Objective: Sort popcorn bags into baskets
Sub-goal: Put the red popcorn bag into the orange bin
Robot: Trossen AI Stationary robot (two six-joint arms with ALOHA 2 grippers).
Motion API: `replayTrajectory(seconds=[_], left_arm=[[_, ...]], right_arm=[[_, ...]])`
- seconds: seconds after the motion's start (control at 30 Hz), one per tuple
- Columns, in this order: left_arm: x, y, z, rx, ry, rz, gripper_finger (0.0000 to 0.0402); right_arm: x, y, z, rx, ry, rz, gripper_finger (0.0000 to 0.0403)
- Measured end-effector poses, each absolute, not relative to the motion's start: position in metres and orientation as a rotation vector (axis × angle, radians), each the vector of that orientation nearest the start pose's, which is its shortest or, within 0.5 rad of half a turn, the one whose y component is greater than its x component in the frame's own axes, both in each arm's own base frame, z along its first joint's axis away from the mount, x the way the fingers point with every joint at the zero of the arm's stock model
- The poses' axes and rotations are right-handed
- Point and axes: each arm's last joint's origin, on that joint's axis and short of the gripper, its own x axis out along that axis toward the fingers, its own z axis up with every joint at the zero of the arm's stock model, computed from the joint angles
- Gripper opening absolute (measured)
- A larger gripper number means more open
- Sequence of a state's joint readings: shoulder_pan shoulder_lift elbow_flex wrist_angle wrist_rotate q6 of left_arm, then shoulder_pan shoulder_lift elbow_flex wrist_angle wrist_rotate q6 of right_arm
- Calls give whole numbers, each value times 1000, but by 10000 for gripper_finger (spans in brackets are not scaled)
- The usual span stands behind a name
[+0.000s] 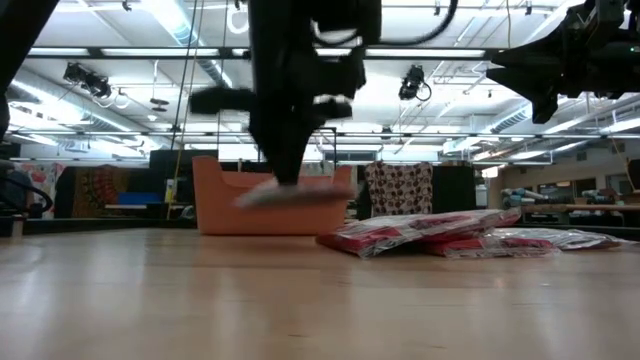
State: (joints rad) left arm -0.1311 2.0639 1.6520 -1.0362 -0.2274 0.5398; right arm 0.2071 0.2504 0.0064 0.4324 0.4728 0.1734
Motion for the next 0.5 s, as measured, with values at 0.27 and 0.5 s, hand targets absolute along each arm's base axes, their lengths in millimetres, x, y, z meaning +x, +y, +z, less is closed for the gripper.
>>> replayTrajectory(seconds=[0.27,0.5], left_arm=[[403,-16,261,567,1423,-77,4],[389,54,285,358,1429,214,3]], right_arm=[[109,9,185,234,-200,-249,132],[109,10,185,233,-197,-247,132]])
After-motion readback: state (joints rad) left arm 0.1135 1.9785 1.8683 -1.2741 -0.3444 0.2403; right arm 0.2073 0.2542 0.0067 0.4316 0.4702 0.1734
